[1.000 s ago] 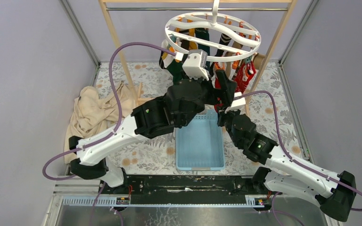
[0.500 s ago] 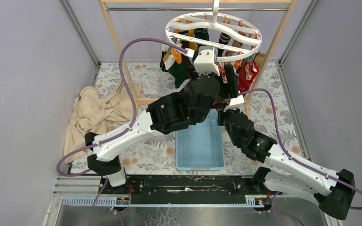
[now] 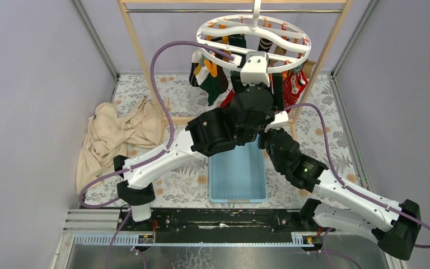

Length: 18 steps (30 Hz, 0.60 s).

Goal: Remove the socks clipped to the hanger
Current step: Remove the sock from the hanger.

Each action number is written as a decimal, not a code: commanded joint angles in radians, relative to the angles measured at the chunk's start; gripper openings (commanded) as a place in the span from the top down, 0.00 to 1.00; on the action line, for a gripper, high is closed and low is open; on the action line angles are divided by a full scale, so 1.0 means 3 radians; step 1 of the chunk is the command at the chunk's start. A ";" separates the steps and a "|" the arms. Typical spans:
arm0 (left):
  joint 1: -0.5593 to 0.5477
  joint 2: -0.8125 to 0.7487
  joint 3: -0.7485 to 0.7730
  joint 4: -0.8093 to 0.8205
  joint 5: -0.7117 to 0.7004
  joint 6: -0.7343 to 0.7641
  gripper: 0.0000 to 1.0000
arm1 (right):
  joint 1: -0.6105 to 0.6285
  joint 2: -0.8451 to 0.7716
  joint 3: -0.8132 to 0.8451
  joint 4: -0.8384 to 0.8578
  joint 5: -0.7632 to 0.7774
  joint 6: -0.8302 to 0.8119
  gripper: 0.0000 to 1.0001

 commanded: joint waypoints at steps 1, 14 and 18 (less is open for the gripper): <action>0.0055 -0.0004 0.0128 0.0073 -0.0169 0.0116 0.29 | 0.0023 0.0015 0.0167 0.0015 0.0124 -0.0044 1.00; 0.0194 0.0037 0.0156 0.0089 0.0041 0.0036 0.28 | 0.0023 0.0159 0.0269 -0.0065 0.0186 -0.0094 1.00; 0.0194 0.0098 0.0211 0.0049 0.0125 -0.0025 0.19 | 0.0023 0.0217 0.0309 -0.0080 0.0229 -0.0108 1.00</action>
